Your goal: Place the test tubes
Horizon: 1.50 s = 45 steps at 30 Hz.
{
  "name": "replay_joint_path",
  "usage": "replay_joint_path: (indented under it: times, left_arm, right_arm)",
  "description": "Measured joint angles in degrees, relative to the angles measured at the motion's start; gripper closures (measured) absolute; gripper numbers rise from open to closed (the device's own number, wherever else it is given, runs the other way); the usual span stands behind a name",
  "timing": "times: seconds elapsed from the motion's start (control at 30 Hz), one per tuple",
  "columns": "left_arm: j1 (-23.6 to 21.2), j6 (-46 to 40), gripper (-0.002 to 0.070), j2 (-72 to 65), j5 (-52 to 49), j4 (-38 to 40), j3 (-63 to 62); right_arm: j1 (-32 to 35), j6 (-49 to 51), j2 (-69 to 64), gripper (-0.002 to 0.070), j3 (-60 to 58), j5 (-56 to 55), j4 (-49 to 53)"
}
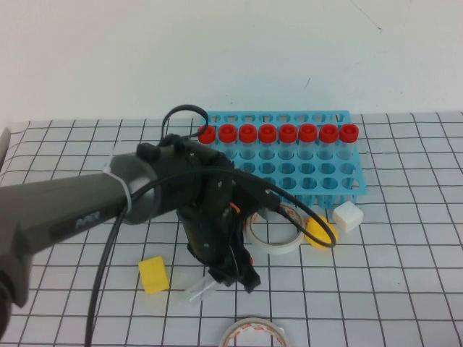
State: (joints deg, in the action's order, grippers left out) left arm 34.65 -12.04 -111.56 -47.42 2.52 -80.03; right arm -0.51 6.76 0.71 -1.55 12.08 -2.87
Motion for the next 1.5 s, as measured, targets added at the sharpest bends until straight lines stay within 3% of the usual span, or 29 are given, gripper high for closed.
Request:
replay_joint_path:
  times: [0.37, 0.6, 0.87, 0.97, 1.17, 1.5]
  left_arm:
    - [1.44, -12.74, 0.0457, -1.31, -0.86, 3.23, 0.00]
    - [1.44, -13.39, 0.0309, -0.94, -4.64, 1.24, -0.85]
    - [1.44, -14.26, 0.0312, 7.57, -13.02, -2.52, -3.58]
    - [1.44, -14.26, 0.0312, 11.95, -15.02, -2.52, 0.59]
    - [1.44, -13.45, 0.0321, 16.94, -7.85, -0.35, 11.78]
    - [1.44, -13.23, 0.0330, 14.66, 4.63, -2.52, 13.95]
  right_arm:
    - [0.00, 0.00, 0.00, 0.0678, 0.00, 0.00, 0.00]
    - [0.00, 0.00, 0.00, 0.0678, 0.00, 0.00, 0.00]
    - [0.00, 0.00, 0.00, 0.0678, 0.00, 0.00, 0.00]
    - [0.00, 0.00, 0.00, 0.0678, 0.00, 0.00, 0.00]
    - [0.00, 0.00, 0.00, 0.0678, 0.00, 0.00, 0.00]
    - [0.00, 0.00, 0.00, 0.0678, 0.00, 0.00, 0.00]
